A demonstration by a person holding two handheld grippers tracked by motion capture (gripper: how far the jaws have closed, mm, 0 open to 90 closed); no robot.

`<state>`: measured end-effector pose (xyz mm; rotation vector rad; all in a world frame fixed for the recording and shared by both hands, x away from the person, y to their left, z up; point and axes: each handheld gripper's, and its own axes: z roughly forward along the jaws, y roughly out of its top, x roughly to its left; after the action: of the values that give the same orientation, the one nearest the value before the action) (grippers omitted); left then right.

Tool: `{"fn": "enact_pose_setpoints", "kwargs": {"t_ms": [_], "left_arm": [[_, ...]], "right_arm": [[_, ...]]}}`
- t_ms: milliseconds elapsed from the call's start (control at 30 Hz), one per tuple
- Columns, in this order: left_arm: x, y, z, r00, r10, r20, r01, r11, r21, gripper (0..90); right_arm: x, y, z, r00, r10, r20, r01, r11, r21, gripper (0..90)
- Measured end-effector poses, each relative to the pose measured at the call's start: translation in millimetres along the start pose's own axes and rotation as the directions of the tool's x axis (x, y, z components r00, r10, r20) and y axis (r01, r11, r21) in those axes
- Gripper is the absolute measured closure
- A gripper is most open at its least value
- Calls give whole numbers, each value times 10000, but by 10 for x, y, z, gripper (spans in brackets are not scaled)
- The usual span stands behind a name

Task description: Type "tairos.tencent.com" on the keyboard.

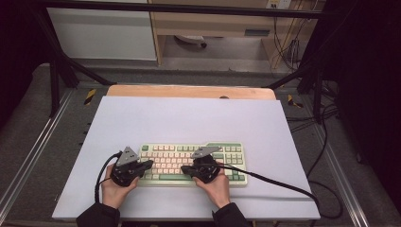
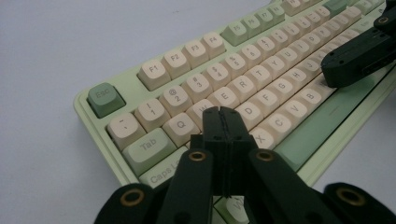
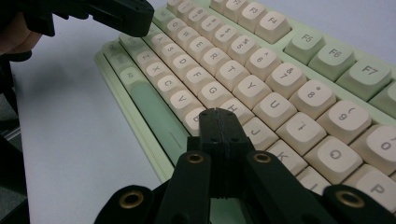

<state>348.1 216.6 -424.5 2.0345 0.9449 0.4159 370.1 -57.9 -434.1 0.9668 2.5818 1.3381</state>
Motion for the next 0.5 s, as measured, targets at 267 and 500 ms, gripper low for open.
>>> {"fn": "enact_pose_setpoints", "kwargs": {"t_ms": [267,500], "left_arm": [[1,2,-4,10000,6,-6,-6,10000,-23,898],[0,3,-15,10000,1,2,-1,10000,-60,898]], "right_arm": [[-1,-9,16,10000,-75,23,74,9999,107,900],[-2,46,-105,9998,-212,45,212,9997,-107,900]]}}
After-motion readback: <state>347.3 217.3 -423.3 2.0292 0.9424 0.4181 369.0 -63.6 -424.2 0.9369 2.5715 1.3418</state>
